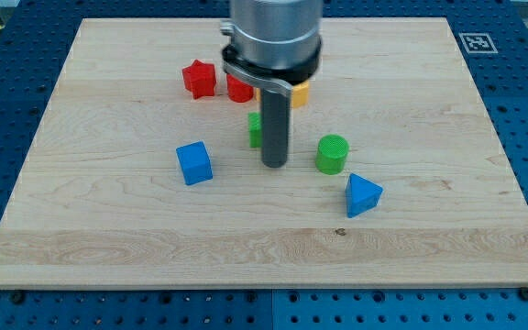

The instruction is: Push the green star below the red star

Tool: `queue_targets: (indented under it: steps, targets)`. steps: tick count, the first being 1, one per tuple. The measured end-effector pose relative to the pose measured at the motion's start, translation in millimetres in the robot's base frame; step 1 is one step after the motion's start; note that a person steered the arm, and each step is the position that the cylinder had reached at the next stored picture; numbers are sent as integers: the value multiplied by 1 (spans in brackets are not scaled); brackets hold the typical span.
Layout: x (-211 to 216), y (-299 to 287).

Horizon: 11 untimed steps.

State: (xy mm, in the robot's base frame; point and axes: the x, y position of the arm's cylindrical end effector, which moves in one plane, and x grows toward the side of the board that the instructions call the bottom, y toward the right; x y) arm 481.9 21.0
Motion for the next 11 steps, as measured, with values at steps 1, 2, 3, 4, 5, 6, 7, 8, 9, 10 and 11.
queue_targets:
  steps: [1, 2, 3, 4, 5, 6, 7, 8, 9, 10, 11]
  targets:
    - [3, 27]
    - [1, 29]
    - [-4, 27]
    - [-14, 15]
    - [-26, -2]
    - [-46, -23]
    - [-64, -45]
    - [-70, -58]
    - [-70, -62]
    - [-70, -74]
    - [-70, -94]
